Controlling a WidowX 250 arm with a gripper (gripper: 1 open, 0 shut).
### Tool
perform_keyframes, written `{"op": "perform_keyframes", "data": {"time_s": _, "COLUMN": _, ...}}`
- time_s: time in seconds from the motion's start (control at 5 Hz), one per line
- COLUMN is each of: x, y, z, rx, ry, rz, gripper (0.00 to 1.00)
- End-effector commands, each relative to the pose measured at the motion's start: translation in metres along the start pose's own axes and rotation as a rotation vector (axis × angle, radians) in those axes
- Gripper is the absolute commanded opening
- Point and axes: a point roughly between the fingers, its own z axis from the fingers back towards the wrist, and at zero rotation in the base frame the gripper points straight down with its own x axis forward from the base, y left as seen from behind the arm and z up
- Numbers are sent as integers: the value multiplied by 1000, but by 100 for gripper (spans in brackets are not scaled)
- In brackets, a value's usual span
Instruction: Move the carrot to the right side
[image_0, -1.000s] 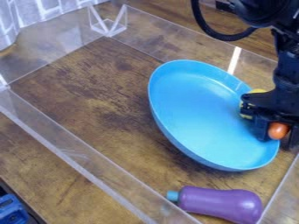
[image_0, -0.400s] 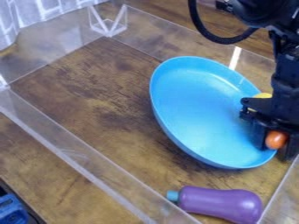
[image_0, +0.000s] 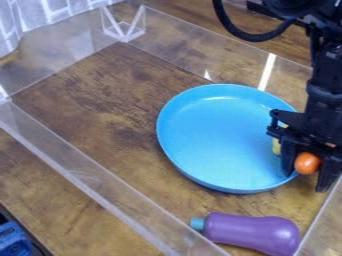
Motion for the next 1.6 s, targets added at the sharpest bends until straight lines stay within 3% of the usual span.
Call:
{"op": "perform_keyframes", "data": {"time_s": 0.0, "x": 15, "y": 1, "z": 40, "rx": -32, "ry": -102, "rz": 9, "gripper": 0}}
{"op": "perform_keyframes", "data": {"time_s": 0.4, "x": 11, "y": 1, "z": 76, "rx": -52, "ry": -131, "rz": 62, "gripper": 0}}
{"op": "perform_keyframes", "data": {"time_s": 1.0, "x": 2, "y": 24, "z": 90, "rx": -82, "ry": -125, "rz": -49, "gripper": 0}}
{"op": "perform_keyframes", "data": {"time_s": 1.4, "x": -1, "y": -3, "z": 98, "rx": -87, "ry": -131, "rz": -74, "gripper": 0}}
